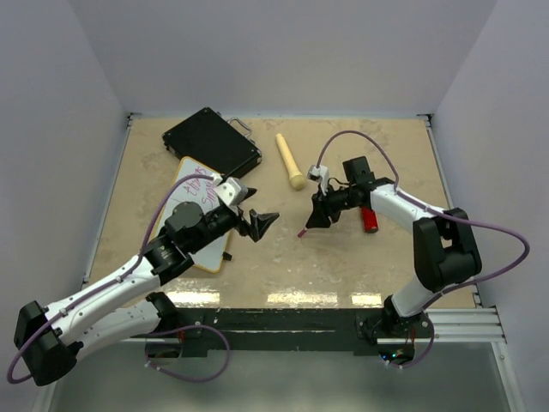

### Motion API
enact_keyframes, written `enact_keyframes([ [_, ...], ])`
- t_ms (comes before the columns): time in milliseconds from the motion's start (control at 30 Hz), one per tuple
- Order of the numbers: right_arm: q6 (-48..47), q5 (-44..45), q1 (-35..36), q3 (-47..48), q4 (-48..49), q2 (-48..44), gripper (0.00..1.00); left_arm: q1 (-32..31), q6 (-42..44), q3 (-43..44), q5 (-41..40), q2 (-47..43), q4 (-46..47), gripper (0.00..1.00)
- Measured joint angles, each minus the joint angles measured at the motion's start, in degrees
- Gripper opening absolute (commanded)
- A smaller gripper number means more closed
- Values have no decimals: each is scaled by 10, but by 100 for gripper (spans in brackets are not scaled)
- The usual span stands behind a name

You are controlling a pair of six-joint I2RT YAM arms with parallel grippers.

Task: Write a sentence on the whiteboard
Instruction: Put down the whiteboard marker at the center of the board.

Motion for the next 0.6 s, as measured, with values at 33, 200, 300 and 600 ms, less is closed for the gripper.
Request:
enact_keyframes([
  [33,2,2,-2,2,-2,1,63,4,-12,7,-4,3,-17,93],
  [200,-9,21,-26,9,-9,-11,82,33,-50,41,-12,7,-83,95],
  [300,-13,37,-56,17,-22,-49,84,63,-62,64,-10,7,-107,97],
  [600,-10,105,-180,140,-64,-266,99,276,-121,211,112,61,-173,100],
])
